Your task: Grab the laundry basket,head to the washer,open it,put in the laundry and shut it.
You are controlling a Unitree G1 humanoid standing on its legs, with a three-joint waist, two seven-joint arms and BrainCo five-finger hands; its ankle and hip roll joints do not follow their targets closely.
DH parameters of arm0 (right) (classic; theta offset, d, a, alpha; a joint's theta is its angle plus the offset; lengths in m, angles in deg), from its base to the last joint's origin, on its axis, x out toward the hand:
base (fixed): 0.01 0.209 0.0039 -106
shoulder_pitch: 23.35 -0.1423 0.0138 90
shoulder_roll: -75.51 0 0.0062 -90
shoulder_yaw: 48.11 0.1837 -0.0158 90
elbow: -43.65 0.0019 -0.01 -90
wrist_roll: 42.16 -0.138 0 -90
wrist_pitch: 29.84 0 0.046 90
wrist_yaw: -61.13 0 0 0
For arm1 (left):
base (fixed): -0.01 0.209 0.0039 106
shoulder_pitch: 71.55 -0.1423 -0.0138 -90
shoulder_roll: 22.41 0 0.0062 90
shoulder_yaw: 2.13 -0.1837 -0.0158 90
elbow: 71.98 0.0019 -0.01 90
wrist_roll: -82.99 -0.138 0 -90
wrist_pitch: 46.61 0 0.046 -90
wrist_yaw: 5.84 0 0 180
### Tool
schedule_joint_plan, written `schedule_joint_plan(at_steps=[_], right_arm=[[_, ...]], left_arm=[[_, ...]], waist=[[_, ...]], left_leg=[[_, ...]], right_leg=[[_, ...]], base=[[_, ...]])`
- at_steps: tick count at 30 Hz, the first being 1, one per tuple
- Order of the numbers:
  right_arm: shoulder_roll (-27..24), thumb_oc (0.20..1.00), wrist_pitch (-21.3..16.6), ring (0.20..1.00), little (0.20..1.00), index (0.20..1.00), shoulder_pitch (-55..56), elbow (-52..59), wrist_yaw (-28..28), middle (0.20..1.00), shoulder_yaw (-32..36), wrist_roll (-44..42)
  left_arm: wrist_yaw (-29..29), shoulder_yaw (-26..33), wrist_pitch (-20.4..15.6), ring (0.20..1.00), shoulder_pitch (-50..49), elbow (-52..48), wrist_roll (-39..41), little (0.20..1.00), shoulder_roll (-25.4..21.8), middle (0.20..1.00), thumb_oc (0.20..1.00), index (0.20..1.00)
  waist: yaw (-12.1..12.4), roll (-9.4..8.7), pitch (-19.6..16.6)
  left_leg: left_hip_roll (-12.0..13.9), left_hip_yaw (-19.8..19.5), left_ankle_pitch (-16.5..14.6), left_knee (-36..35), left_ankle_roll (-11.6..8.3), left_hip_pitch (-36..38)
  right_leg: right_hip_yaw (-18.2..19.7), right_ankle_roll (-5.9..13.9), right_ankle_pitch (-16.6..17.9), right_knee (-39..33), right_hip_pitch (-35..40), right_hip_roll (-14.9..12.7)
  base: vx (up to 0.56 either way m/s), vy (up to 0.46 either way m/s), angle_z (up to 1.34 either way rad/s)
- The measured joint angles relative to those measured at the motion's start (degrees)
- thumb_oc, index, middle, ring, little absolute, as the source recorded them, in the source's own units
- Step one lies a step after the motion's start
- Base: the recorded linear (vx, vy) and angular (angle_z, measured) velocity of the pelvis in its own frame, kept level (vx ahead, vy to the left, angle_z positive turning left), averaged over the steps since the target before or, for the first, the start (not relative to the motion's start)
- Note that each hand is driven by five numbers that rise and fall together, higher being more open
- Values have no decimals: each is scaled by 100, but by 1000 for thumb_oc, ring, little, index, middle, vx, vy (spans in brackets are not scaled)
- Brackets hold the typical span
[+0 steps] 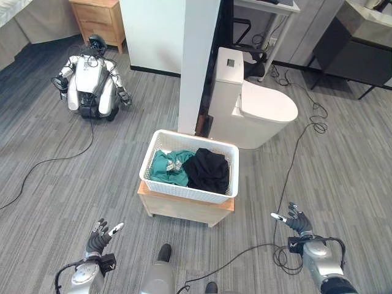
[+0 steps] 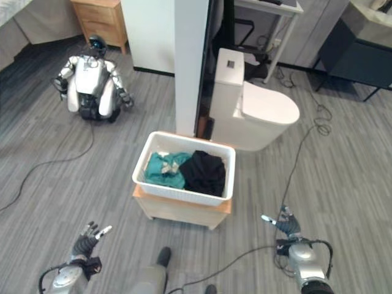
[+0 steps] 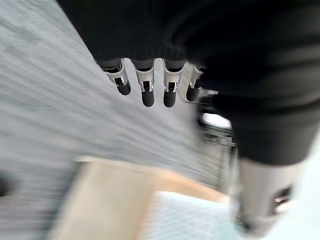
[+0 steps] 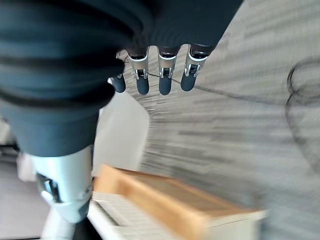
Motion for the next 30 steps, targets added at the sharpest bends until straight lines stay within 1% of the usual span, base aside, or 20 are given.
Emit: schedule_joint_plan(at_steps=[3, 5, 6, 7, 9, 10, 11, 12, 13, 15, 16, 17, 18, 21, 22, 23, 25, 26, 28, 30], right_arm=[[-250, 1000, 17, 1000, 1000, 1000, -863, -205, 2, 1000, -118, -388], [-336, 1000, 28, 1000, 1000, 1000, -1340, -411, -1, 1000, -321, -464], [-341, 1000, 49, 1000, 1000, 1000, -1487, -463, -9, 1000, -452, -466], [-477, 1000, 136, 1000, 1000, 1000, -1959, -676, -1, 1000, -802, -459], [-603, 1000, 339, 1000, 1000, 1000, -2734, -1156, -17, 1000, -1064, -460], [-647, 1000, 438, 1000, 1000, 1000, -3156, -1291, -26, 1000, -1074, -462], [-663, 1000, 513, 1000, 1000, 1000, -3550, -1574, -28, 1000, -1292, -474], [-663, 1000, 593, 1000, 1000, 1000, -3901, -1822, -27, 1000, -1457, -493], [-659, 1000, 655, 1000, 1000, 1000, -4280, -1858, -28, 1000, -1491, -584], [-648, 1000, 710, 1000, 1000, 1000, -4614, -1986, -22, 1000, -1613, -710], [-601, 1000, 773, 1000, 1000, 1000, -4770, -1964, -10, 1000, -1745, -840], [-583, 1000, 792, 1000, 1000, 1000, -4794, -1956, -11, 1000, -1790, -922], [-540, 1000, 826, 1000, 1000, 1000, -4812, -1940, -16, 1000, -1887, -1003], [-494, 1000, 887, 1000, 1000, 1000, -4823, -1752, -13, 1000, -2098, -1204], [-495, 1000, 884, 1000, 1000, 1000, -4847, -1744, -12, 1000, -2240, -1261], [-438, 1000, 886, 1000, 1000, 1000, -4896, -1757, -12, 1000, -2471, -1358], [-422, 1000, 883, 1000, 1000, 1000, -4980, -1767, -8, 1000, -2903, -1367], [-397, 1000, 881, 1000, 1000, 1000, -4985, -1758, -8, 1000, -2899, -1372], [-377, 1000, 864, 1000, 1000, 1000, -5072, -1795, -18, 1000, -3101, -1501], [-371, 1000, 861, 1000, 1000, 1000, -5135, -1807, -17, 1000, -3191, -1577]], left_arm=[[-120, -117, -19, 1000, 554, -491, -280, 1000, -455, 1000, 1000, 1000], [-252, -287, 40, 1000, 1003, -481, -498, 1000, -605, 1000, 1000, 1000], [-288, -356, 112, 1000, 1230, -483, -672, 1000, -630, 1000, 1000, 1000], [-436, -592, 274, 1000, 1738, -450, -981, 1000, -754, 1000, 1000, 1000], [-482, -880, 474, 1000, 2413, -240, -1179, 1000, -861, 1000, 1000, 1000], [-483, -1030, 620, 1000, 2885, -121, -1334, 1000, -911, 1000, 1000, 1000], [-523, -1354, 747, 1000, 3377, 176, -1375, 1000, -1070, 1000, 1000, 1000], [-523, -1698, 869, 1000, 3853, 450, -1394, 1000, -1276, 1000, 1000, 1000], [-546, -1817, 960, 1000, 4437, 626, -1502, 1000, -1459, 1000, 1000, 1000], [-681, -2229, 1097, 1000, 5355, 1194, -1540, 1000, -1543, 1000, 1000, 1000], [-747, -2434, 1204, 1000, 5959, 1570, -1542, 1000, -1556, 1000, 1000, 1000], [-766, -2495, 1248, 1000, 6125, 1657, -1542, 1000, -1556, 1000, 1000, 1000], [-854, -2778, 1317, 1000, 6538, 1984, -1537, 1000, -1559, 1000, 1000, 1000], [-924, -3084, 1328, 1000, 7101, 2582, -1534, 1000, -1554, 1000, 1000, 1000], [-937, -3272, 1261, 1000, 7312, 3069, -1518, 1000, -1500, 1000, 1000, 1000], [-943, -3521, 1303, 1000, 7615, 3815, -1495, 1000, -1413, 1000, 1000, 1000], [-941, -3919, 1264, 1000, 8098, 4729, -1325, 1000, -1235, 1000, 1000, 1000], [-943, -3918, 1255, 1000, 8109, 4660, -1311, 1000, -1228, 1000, 1000, 1000], [-950, -4190, 1230, 1000, 8318, 4927, -1296, 1000, -1065, 1000, 1000, 1000], [-906, -4224, 1189, 1000, 8291, 4924, -1240, 1000, -945, 1000, 1000, 1000]], waist=[[35, 164, 94], [33, 216, 134], [19, 208, 157], [28, 256, 278], [21, 354, 500], [-33, 384, 730], [-63, 400, 843], [-80, 395, 953], [-114, 353, 1167], [-104, 329, 1375], [-125, 260, 1503], [-130, 231, 1528], [-142, 181, 1559], [-181, 87, 1644], [-204, 67, 1675], [-271, 24, 1699], [-306, -13, 1717], [-311, -13, 1717], [-345, -15, 1718], [-367, -15, 1718]], left_leg=[[-24, -12, 120, -107, 1, -199], [7, -69, 270, -179, -28, -411], [22, -57, 365, -214, 28, -482], [84, -99, 406, -280, -62, -672], [158, -133, 530, -296, -109, -946], [181, -158, 608, -324, -107, -1027], [200, -182, 663, -365, -123, -1101], [228, -206, 698, -375, -152, -1185], [260, -219, 745, -378, -185, -1286], [273, -227, 795, -404, -170, -1341], [261, -213, 809, -459, -172, -1342], [256, -210, 822, -482, -155, -1346], [252, -213, 850, -476, -137, -1408], [264, -209, 852, -482, -134, -1506], [266, -209, 852, -483, -134, -1506], [270, -209, 852, -487, -134, -1505], [280, -216, 852, -493, -134, -1518], [283, -211, 851, -493, -134, -1516], [287, -208, 851, -498, -136, -1518], [282, -209, 851, -498, -136, -1524]], right_leg=[[-9, 76, 27, 73, -291, -16], [-23, 108, 43, 167, -542, 26], [-20, 132, 61, 223, -682, 67], [-38, 118, 19, 389, -963, 100], [-45, 127, 88, 399, -1236, 179], [-50, 120, 166, 396, -1333, 208], [-56, 128, 188, 408, -1463, 228], [-64, 119, 206, 435, -1559, 256], [-71, 125, 232, 457, -1656, 290], [-86, 128, 240, 488, -1729, 301], [-84, 131, 237, 501, -1764, 284], [-83, 131, 237, 496, -1777, 278], [-96, 137, 235, 488, -1818, 282], [-132, 136, 235, 471, -1918, 291], [-146, 136, 235, 468, -1921, 291], [-161, 136, 235, 460, -1915, 295], [-172, 136, 235, 453, -1923, 308], [-170, 136, 235, 452, -1925, 309], [-177, 138, 236, 448, -1923, 315], [-174, 141, 238, 449, -1933, 304]], base=[[-206, 62, -4], [-255, 45, 9], [-204, 51, 6], [-136, 34, -3], [-164, 48, -3], [-142, 41, 0], [-122, 30, 0], [-94, 13, -1], [-94, 13, -2], [-95, -2, 0], [-91, -6, 1], [-96, 2, 2], [-44, 6, 5], [-50, 5, 1], [-31, 2, 2], [-31, 2, 1], [0, 0, 0], [0, 0, 0], [0, 0, 0], [0, 0, 0]])
